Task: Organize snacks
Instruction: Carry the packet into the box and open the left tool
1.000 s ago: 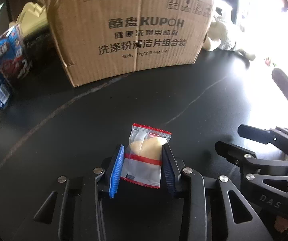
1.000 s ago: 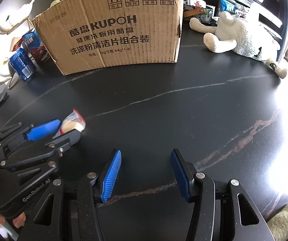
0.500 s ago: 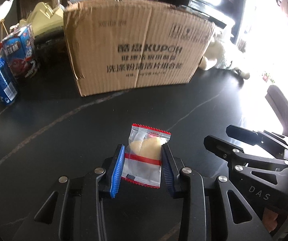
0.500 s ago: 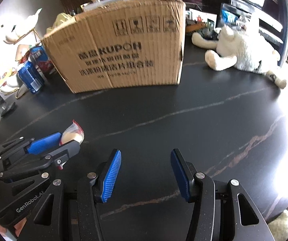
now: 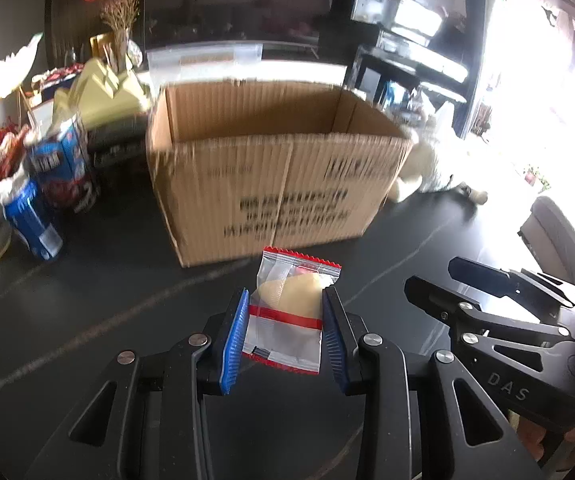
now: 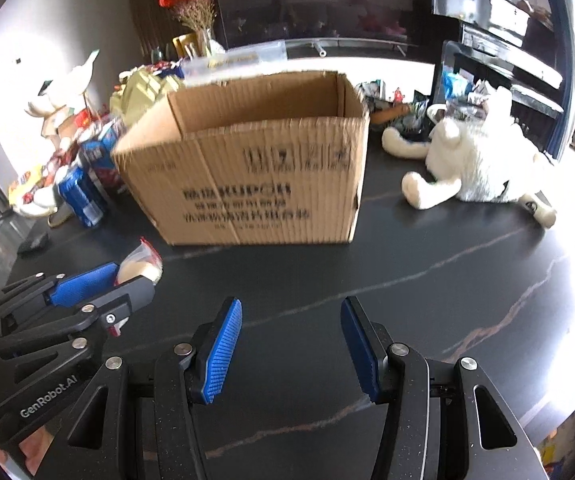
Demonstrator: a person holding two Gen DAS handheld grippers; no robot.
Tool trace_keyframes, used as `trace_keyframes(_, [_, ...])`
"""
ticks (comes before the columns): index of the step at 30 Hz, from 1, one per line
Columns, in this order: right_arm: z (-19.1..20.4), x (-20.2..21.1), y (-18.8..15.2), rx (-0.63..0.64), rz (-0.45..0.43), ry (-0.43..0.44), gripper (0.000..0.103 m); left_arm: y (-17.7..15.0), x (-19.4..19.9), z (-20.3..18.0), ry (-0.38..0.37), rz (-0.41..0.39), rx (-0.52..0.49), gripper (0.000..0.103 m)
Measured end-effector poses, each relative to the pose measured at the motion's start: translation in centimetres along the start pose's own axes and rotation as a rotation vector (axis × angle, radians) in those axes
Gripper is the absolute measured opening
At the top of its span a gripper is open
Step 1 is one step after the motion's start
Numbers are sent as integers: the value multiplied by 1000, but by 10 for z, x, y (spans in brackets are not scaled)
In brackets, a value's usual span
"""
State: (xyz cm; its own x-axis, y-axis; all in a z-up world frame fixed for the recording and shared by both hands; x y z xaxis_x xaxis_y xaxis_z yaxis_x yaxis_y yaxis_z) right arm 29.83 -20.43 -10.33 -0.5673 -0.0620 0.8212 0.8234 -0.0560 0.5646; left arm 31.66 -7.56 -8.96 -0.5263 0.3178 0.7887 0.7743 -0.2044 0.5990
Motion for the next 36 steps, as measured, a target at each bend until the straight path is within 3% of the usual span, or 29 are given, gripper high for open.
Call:
trace_keyframes(16, [-15, 30, 76, -24, -55, 1, 53, 86, 34, -10, 31, -79, -25, 36])
trace_keyframes(32, [-21, 9, 132, 2, -36, -56, 53, 151, -3, 5, 136, -65, -53, 38])
trace_keyframes(36, [-22, 4, 139, 9, -31, -55, 53, 153, -5, 6, 139, -68, -48, 45])
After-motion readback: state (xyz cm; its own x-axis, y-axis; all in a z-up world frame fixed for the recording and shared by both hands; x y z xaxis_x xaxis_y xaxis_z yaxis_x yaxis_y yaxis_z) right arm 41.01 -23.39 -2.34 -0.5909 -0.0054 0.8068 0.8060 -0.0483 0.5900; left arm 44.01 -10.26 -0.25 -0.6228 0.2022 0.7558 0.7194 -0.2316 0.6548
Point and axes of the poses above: each gripper's, at about its wrist camera, not at the fingertips, and x roughly against the way its jaws point, z to its left, y to its top, the point moved 6 cm from there along -x, roughly the way its jaws point, and after that the axes turned 3 degrees about z, right-handed, at the moved point
